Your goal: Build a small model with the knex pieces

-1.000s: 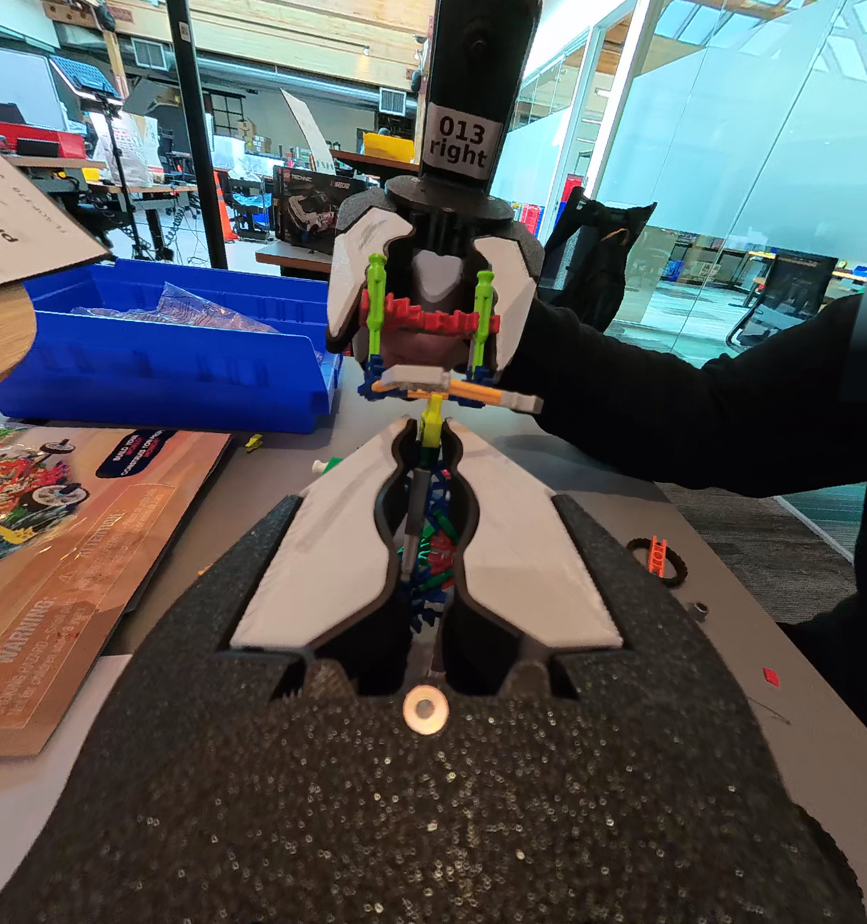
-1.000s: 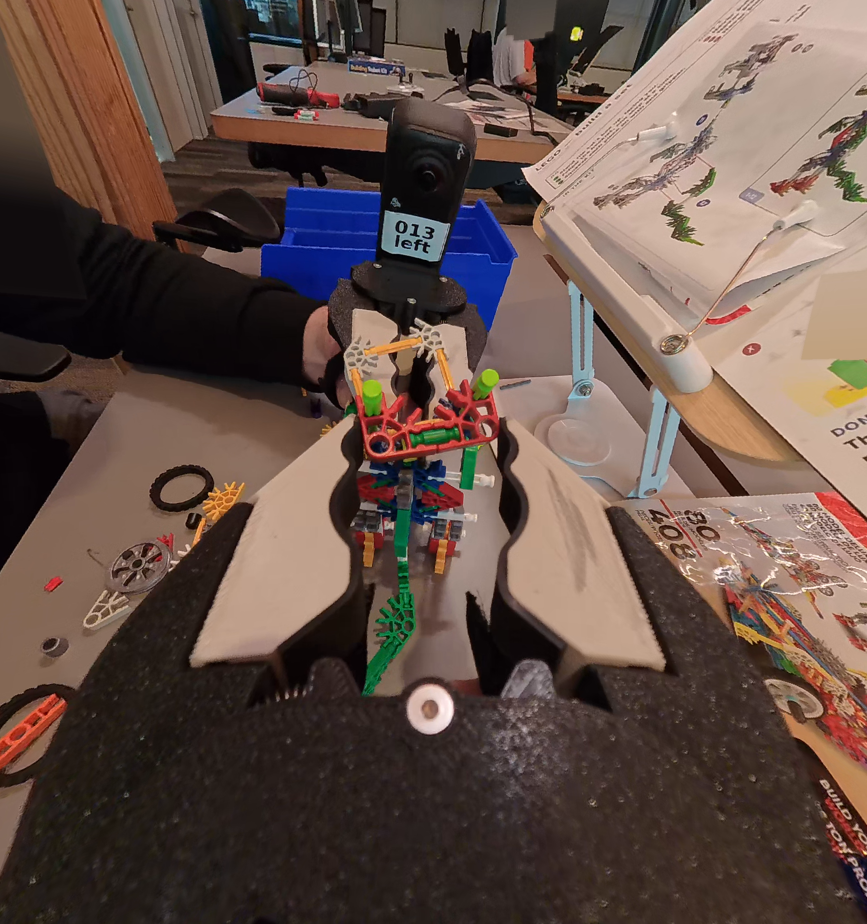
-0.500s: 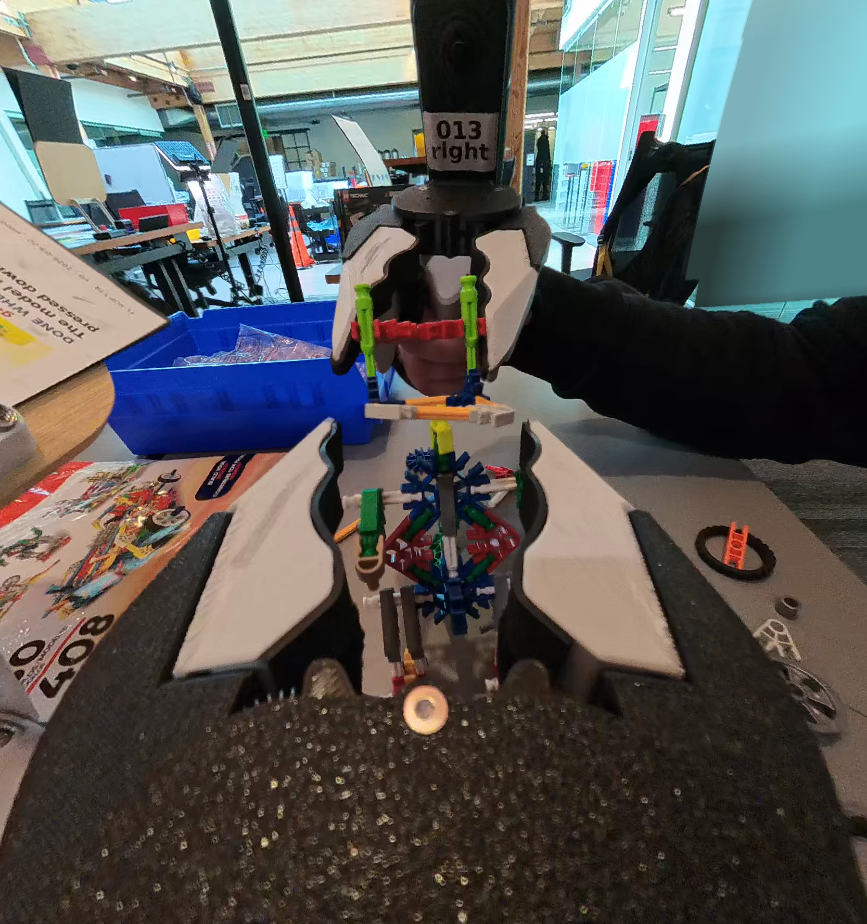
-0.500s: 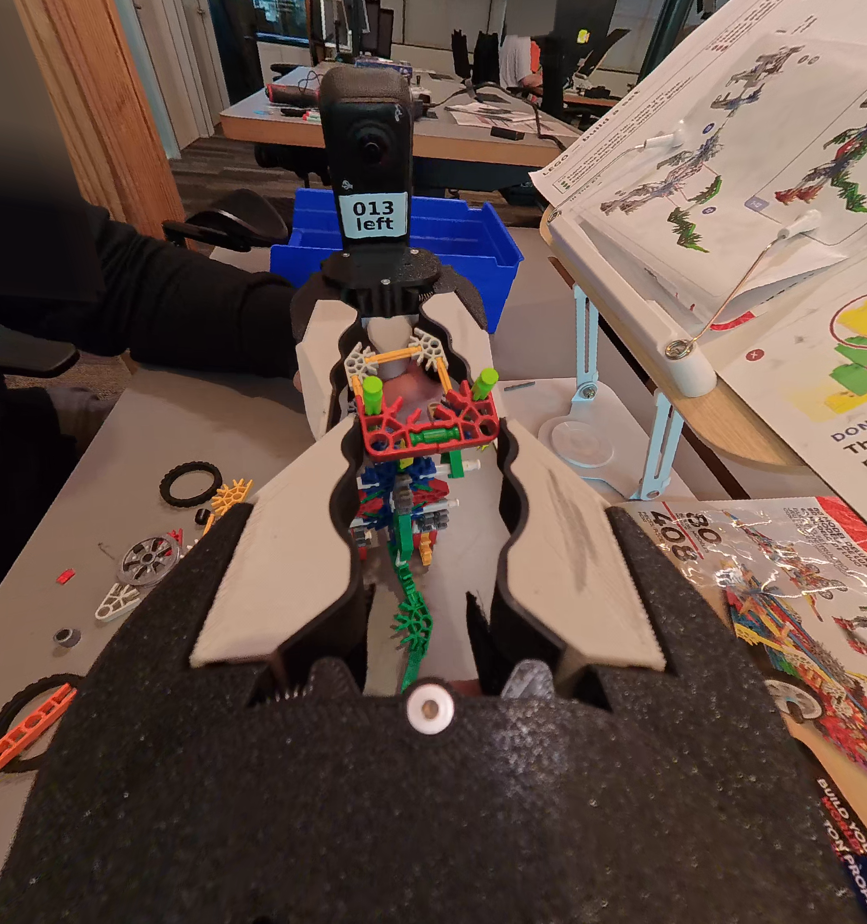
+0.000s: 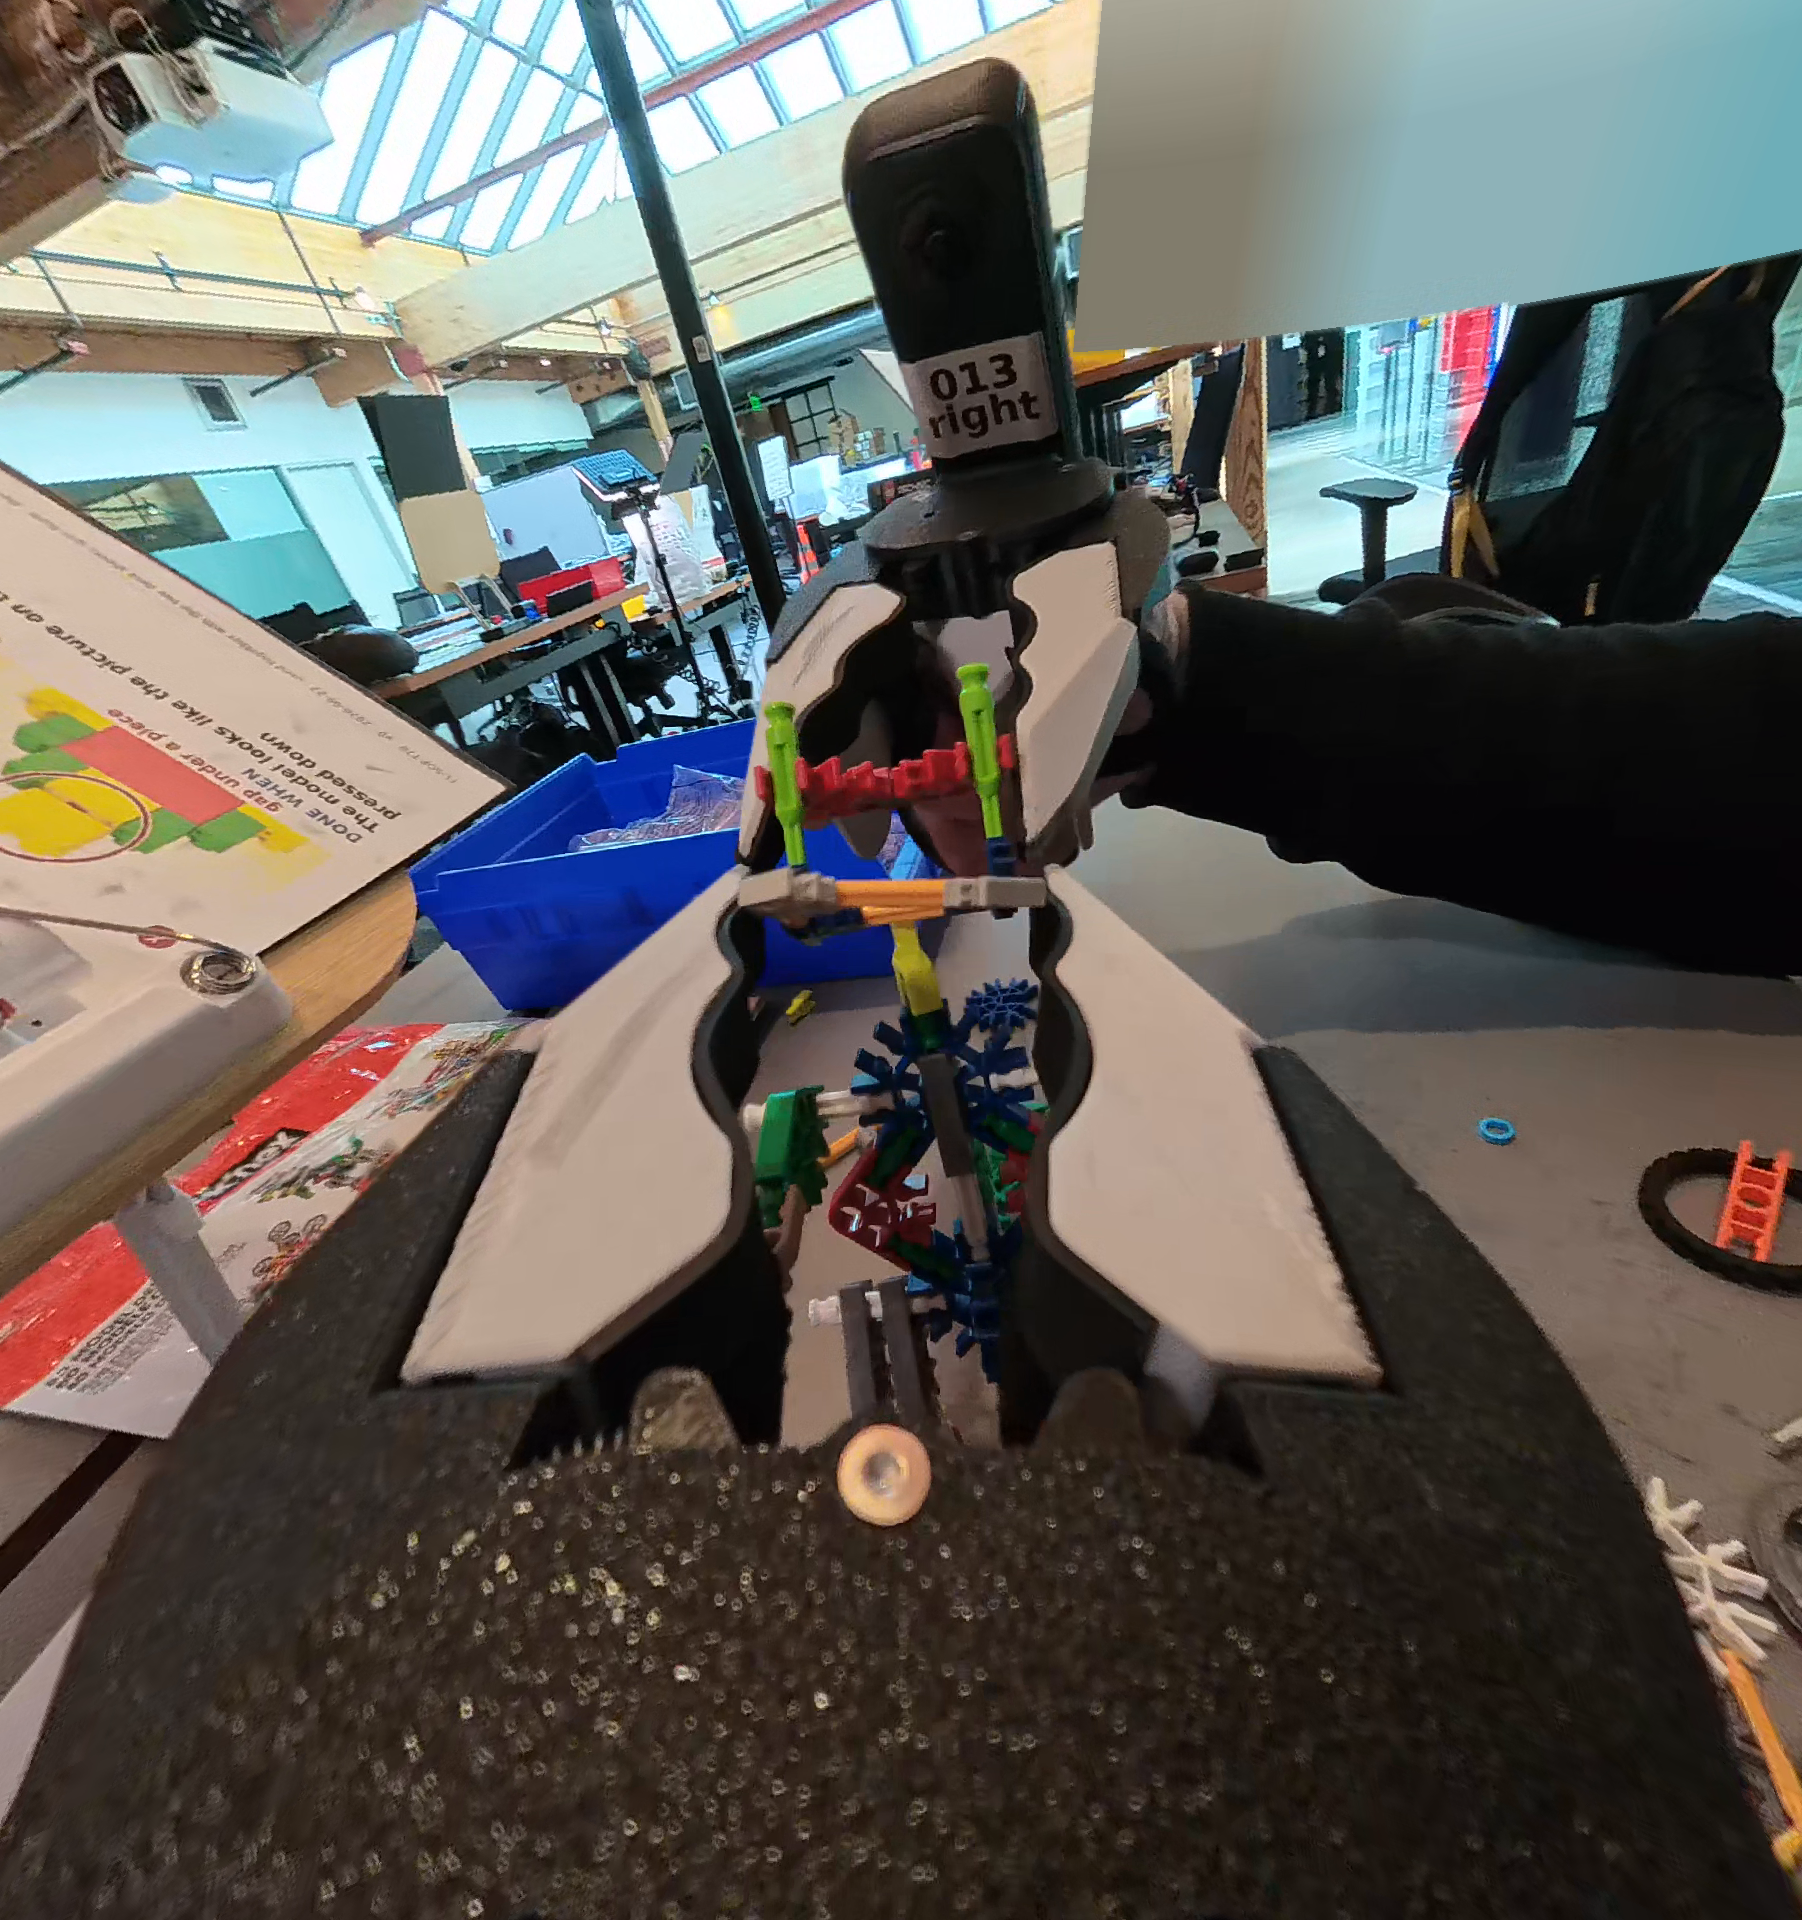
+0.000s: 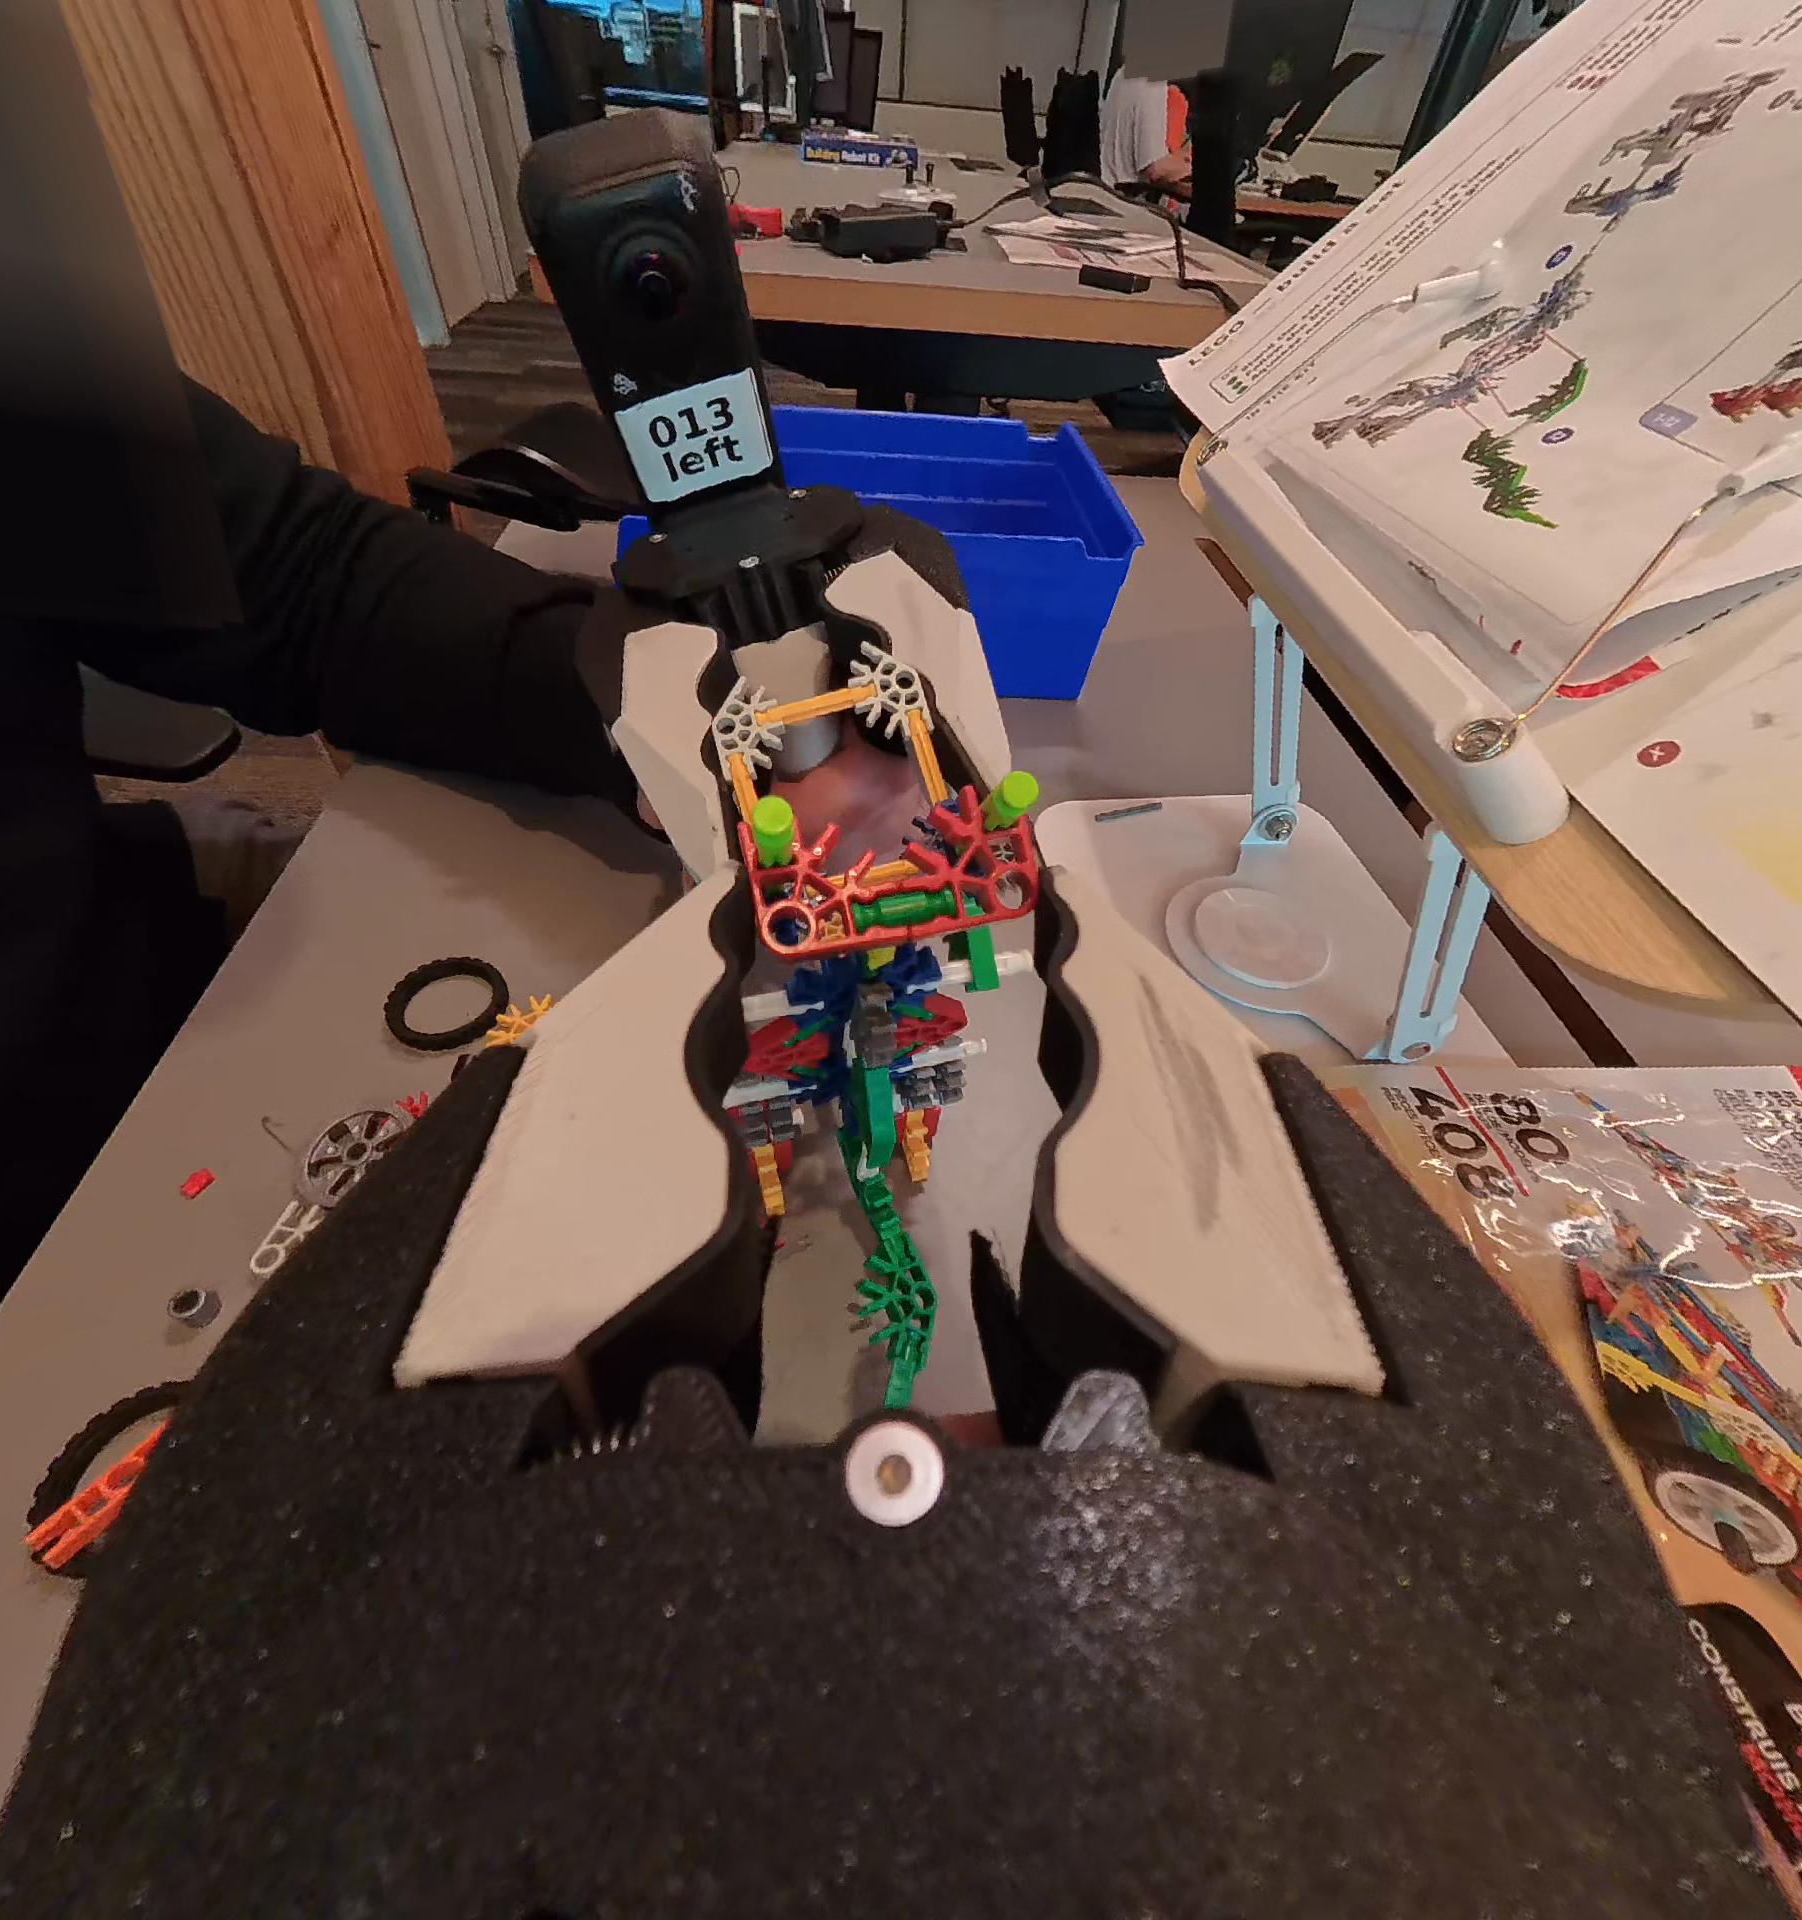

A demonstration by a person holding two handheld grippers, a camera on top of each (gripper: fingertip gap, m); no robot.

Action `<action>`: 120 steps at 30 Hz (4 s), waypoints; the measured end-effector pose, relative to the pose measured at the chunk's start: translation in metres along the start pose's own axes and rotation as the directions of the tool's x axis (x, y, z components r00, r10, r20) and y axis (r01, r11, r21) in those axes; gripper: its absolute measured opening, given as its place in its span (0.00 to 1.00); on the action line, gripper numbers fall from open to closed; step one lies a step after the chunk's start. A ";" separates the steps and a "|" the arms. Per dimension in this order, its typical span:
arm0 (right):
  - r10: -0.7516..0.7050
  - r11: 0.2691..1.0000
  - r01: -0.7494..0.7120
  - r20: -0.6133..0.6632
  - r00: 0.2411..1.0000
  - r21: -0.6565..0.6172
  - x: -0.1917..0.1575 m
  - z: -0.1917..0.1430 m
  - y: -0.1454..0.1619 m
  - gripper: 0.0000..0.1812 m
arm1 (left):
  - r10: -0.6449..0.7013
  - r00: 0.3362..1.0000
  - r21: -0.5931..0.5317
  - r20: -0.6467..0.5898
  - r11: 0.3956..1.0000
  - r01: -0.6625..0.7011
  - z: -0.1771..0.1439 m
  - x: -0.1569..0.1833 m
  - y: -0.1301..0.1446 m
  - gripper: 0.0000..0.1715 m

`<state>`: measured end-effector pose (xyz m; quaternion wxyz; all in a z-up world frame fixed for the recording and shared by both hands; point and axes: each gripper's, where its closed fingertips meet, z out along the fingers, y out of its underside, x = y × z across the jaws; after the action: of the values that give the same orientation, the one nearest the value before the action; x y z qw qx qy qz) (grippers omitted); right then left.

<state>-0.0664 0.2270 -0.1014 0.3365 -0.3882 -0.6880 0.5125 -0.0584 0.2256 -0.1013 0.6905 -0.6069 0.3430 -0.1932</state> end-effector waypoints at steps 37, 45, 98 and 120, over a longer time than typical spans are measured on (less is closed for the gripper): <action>0.059 0.997 -0.059 0.018 0.998 0.042 0.001 0.000 0.004 0.22 | 0.113 0.983 -0.023 0.142 0.994 -0.111 -0.003 -0.016 0.003 0.08; 0.062 0.997 -0.063 0.034 0.998 0.047 -0.001 0.000 0.004 0.22 | 0.121 0.982 -0.015 0.142 0.993 -0.120 -0.003 -0.015 0.004 0.08; 0.374 0.894 -0.414 0.225 0.900 0.173 0.012 0.009 0.007 0.07 | 0.067 0.986 0.035 0.151 0.997 -0.073 -0.008 -0.018 0.005 0.06; 0.385 0.894 -0.424 0.235 0.892 0.144 0.006 0.014 0.006 0.14 | 0.053 0.988 0.066 0.146 0.996 -0.063 -0.009 -0.018 0.004 0.06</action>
<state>-0.0801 0.2277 -0.1105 0.1866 -0.4355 -0.5696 0.6716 -0.0774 0.2325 -0.1015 0.7396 -0.5843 0.3027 -0.1409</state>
